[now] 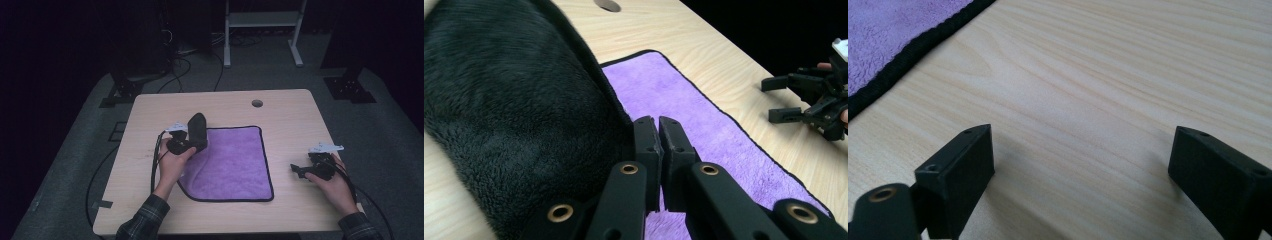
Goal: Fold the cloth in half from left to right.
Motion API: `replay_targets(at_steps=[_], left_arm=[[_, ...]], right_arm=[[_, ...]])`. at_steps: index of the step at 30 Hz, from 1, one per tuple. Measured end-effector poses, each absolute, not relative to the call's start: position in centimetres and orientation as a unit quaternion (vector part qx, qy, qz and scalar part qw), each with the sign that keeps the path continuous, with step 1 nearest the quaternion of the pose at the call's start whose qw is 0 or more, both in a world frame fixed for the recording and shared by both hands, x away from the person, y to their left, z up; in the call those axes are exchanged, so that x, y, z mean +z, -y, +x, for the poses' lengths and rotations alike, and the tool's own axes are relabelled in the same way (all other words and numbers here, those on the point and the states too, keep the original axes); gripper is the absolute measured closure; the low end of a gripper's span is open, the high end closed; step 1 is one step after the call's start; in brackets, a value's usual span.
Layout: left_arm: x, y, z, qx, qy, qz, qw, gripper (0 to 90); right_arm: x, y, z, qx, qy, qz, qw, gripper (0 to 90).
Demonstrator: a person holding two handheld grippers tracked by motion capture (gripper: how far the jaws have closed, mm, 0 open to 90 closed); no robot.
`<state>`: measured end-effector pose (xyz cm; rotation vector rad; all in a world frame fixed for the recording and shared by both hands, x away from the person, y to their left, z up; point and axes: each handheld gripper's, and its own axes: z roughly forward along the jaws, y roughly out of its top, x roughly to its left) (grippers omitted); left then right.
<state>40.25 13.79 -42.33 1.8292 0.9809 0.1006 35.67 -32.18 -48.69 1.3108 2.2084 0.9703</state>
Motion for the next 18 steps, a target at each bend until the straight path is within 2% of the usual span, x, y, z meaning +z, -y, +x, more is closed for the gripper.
replay_targets(at_steps=[18], left_arm=[[-42.5,-8.9,41.6,0.014,-0.376,0.772,0.513,87.4]], right_arm=[[-48.7,32.2,35.7,0.346,-0.789,0.468,0.197,10.2]])
